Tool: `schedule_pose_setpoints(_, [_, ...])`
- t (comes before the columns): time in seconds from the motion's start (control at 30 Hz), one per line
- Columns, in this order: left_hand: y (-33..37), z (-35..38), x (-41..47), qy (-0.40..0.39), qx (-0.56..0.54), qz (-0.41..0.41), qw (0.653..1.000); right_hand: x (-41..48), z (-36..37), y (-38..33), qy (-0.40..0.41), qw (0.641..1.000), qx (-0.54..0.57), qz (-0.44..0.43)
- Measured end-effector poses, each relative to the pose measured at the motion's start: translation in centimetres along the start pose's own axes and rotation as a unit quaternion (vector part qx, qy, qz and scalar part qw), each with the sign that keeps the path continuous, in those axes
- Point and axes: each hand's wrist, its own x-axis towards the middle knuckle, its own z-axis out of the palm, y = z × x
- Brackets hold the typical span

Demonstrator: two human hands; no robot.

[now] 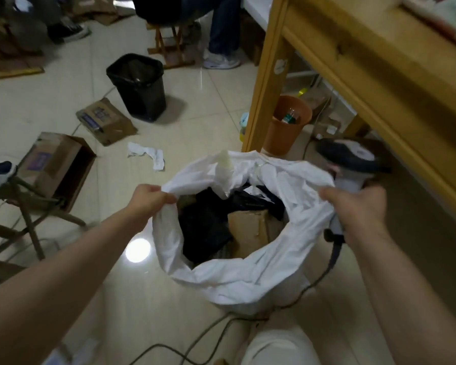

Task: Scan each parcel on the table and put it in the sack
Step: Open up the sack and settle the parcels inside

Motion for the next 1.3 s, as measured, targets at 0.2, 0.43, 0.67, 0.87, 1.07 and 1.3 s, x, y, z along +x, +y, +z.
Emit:
schedule_pose_setpoints(0.2, [1.7, -2.9, -9.2, -0.041, -0.050, 0.099, 0.993, -2.8, -2.2, -3.6, 0.008, 0.987, -0.002, -0.160])
schedule_pose_setpoints(0.43, [-4.8, -2.1, -6.3, 0.015, -0.011, -0.066, 0.998, -3.9, -1.9, 2.4, -0.037, 0.992, -0.081, 0.086])
schedule_pose_setpoints(0.67, [5.0, -3.0, -9.9, 0.022, -0.071, 0.160, 0.984, -3.9, -2.7, -5.4, -0.007, 0.992, 0.067, -0.103])
schedule_pose_setpoints(0.87, [1.4, -4.1, -10.8, 0.050, -0.061, 0.123, 0.989, -3.3, -3.4, -3.6, -0.012, 0.995, -0.010, -0.099])
schedule_pose_setpoints(1.07, [-10.1, -5.1, -7.6, 0.077, 0.084, -0.099, 0.989, -5.0, -2.9, 2.6, -0.025, 0.998, -0.031, 0.057])
schedule_pose_setpoints(1.3, [-2.3, -4.5, -7.7, 0.177, 0.056, 0.110, 0.976, -6.0, -2.6, -4.8, -0.011, 0.986, 0.148, -0.077])
